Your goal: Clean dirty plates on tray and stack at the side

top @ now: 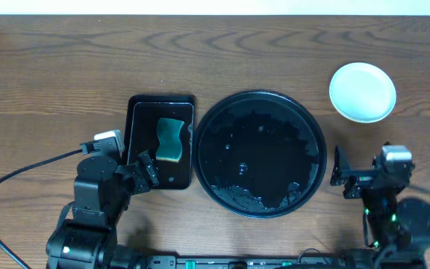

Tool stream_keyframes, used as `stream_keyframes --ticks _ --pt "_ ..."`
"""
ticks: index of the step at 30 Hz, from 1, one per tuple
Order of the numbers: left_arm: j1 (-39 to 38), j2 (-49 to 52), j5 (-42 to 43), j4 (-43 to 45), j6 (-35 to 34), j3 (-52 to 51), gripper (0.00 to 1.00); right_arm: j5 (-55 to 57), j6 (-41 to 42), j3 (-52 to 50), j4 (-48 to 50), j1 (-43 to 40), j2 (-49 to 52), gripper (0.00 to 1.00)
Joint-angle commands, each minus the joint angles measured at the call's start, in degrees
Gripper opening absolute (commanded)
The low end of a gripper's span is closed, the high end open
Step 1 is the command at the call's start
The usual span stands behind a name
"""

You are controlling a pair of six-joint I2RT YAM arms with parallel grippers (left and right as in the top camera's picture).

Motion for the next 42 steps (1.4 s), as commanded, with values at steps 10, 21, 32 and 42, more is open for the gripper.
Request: stream_keyframes --ticks 10,21,32,42 --pt "0.13 0.02 -0.31 0.07 -0.72 -0.48 0.86 0.15 0.87 -21.49 27.08 -0.11 -13.90 0.99" --pt "0.13 0.02 -0.31 0.07 -0.72 -0.48 0.86 0.96 -5.14 -24.83 20.50 -0.11 -15.28 0.99" --pt "0.13 0.02 -0.31 0.07 -0.70 -0.48 0.86 0.37 -4.90 -24.83 16.48 0.15 -15.26 0.99" --pt "0.13 0.02 -0.31 0.07 -0.72 -0.48 0.86 0.39 -4.90 -24.83 16.48 0.15 -15.23 0.99"
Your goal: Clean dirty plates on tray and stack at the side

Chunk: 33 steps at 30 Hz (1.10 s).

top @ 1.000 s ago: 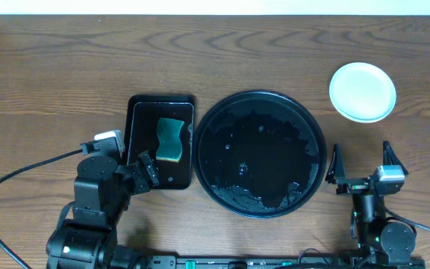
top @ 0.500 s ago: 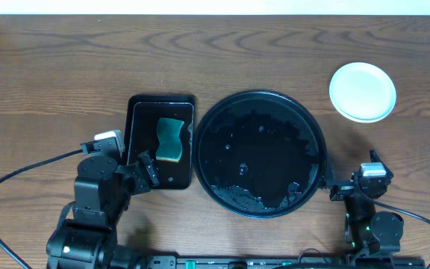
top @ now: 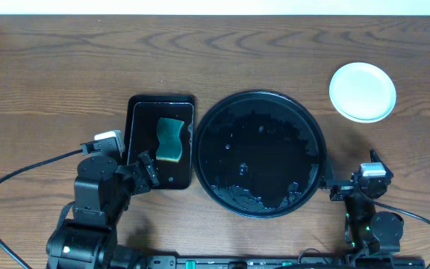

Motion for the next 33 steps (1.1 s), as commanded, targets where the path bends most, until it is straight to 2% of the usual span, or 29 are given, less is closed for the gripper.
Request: stream_keyframes --ticks 1,15,21,26,33 --pt "0.13 0.02 -0.31 0.07 -0.70 -0.35 0.86 -0.04 -0.87 -0.07 -0.24 0.15 -0.42 0.99" --pt "0.13 0.02 -0.31 0.04 -0.72 -0.35 0.87 -0.04 -0.87 -0.07 -0.24 0.15 -0.42 0.99" --pt "1.29 -4.09 -1.86 -4.26 1.27 -1.38 0.87 -0.04 -0.87 -0.07 -0.24 0.15 -0.42 0.99" --pt "5.33 -12.02 -1.81 3.34 1.29 -9.51 0.87 -0.04 -0.87 -0.07 -0.24 0.15 -0.42 0.99" --pt "8.33 -25.07 -1.36 20.85 2.45 -26.01 0.87 -0.04 -0.87 -0.07 -0.24 0.15 -0.42 0.99"
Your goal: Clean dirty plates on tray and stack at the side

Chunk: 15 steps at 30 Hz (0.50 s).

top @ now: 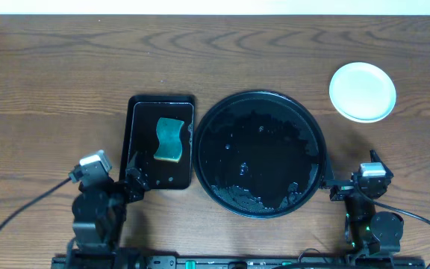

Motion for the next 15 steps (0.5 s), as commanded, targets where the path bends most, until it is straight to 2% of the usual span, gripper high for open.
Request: stream_keyframes --ticks 1,5,9,12,15 --pt "0.68 -5.79 -0.26 7.43 2.64 -7.45 0.87 -0.07 -0.66 -0.07 -0.28 0.13 -0.39 0.99" --pt "0.68 -10.99 -0.28 20.02 4.92 -15.52 0.87 -0.04 -0.66 -0.07 -0.28 0.13 -0.39 0.99" --pt "0.68 -13.73 -0.24 30.53 10.82 -20.85 0.87 -0.04 -0.66 -0.07 -0.28 0.13 -0.39 0.99" --pt "1.03 -14.21 -0.07 30.36 17.42 -20.74 0.87 -0.04 -0.66 -0.07 -0.28 0.13 -0.39 0.99" --pt "1.22 -14.21 -0.17 26.43 20.44 -20.74 0.87 -0.04 -0.66 -0.07 -0.28 0.13 -0.39 0.99"
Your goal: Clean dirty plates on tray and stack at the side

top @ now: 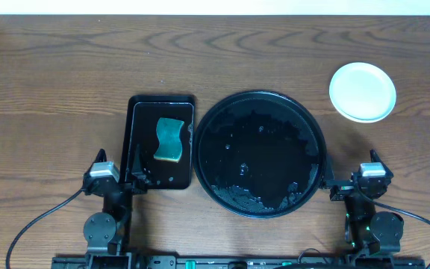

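Observation:
In the overhead view a clean white plate lies alone at the far right of the table. The round black tray in the middle holds wet suds and no plate. A green and yellow sponge rests in the small rectangular black tray to its left. My left gripper is at that small tray's near left corner, with its arm folded back to the front edge. My right gripper sits just off the round tray's near right rim. Neither gripper holds anything that I can see, and their jaws are too small to read.
Bare brown wood table lies to the left and behind the trays. A black cable loops from the left arm's base along the front edge.
My left arm has drawn back and folded down toward the front edge, and its gripper stays by the small tray's near left corner. The right arm, plate, trays and sponge have not moved.
At first both arms stood raised near the front, with the white plate lying at the far right. Then the right arm was folded low by the round tray's rim. Later the left arm was lower, and now it is folded too.

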Tool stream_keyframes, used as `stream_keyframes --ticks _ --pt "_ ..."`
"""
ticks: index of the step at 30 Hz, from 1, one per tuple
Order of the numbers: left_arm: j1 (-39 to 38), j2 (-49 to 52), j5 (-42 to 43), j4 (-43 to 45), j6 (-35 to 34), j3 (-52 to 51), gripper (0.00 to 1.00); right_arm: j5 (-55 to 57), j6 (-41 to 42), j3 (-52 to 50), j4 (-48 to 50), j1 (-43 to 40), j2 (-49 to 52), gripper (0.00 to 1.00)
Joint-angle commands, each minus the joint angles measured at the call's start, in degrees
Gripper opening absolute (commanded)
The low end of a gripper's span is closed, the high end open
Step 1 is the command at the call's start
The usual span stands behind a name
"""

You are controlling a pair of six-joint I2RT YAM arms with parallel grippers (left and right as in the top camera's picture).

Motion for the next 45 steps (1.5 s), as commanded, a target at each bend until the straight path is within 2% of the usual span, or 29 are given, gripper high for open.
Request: stream_keyframes --ticks 1,3,45 --pt "0.44 -0.59 -0.22 -4.50 6.75 -0.24 0.87 -0.04 -0.48 -0.07 -0.24 0.13 -0.37 0.99" --pt "0.44 -0.59 -0.09 -9.44 5.18 -0.22 0.87 -0.04 -0.48 -0.07 -0.24 0.13 -0.37 0.99" --pt "0.44 -0.39 -0.11 -8.76 4.66 -0.22 0.87 -0.07 -0.48 -0.07 -0.24 0.13 -0.37 0.99"
